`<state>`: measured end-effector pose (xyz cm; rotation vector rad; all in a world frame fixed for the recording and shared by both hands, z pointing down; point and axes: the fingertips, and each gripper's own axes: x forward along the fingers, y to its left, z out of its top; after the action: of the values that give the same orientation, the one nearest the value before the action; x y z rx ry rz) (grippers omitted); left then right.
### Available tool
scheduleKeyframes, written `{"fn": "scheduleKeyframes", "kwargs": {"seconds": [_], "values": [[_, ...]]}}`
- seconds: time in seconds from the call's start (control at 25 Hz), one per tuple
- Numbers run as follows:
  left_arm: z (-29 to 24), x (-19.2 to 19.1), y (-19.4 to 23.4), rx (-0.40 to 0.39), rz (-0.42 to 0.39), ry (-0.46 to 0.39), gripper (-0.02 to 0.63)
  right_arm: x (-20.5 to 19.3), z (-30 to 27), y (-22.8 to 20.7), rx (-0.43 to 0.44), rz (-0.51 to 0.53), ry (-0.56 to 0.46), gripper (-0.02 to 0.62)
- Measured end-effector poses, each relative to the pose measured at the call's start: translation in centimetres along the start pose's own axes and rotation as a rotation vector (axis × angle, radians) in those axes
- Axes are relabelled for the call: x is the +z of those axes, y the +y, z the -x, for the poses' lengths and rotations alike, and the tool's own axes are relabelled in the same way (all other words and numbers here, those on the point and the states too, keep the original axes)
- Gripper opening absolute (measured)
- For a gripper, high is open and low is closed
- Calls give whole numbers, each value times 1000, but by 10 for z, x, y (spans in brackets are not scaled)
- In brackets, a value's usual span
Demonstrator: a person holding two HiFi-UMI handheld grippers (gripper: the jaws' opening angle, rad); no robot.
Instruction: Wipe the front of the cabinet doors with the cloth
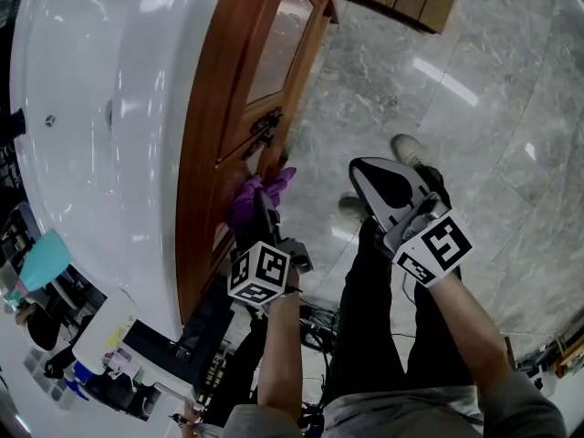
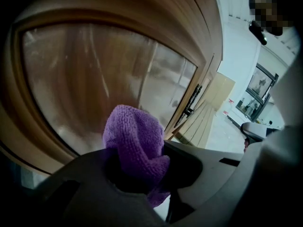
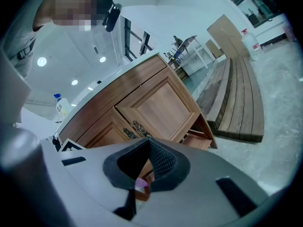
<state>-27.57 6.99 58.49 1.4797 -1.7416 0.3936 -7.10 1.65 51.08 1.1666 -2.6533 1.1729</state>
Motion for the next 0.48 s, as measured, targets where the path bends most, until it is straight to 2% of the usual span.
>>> {"fn": "scheduleKeyframes", "kwargs": {"seconds": [0.48], "values": [[-20, 12, -28, -29, -33, 10, 80, 10, 6, -21, -34, -16, -20, 9]]}}
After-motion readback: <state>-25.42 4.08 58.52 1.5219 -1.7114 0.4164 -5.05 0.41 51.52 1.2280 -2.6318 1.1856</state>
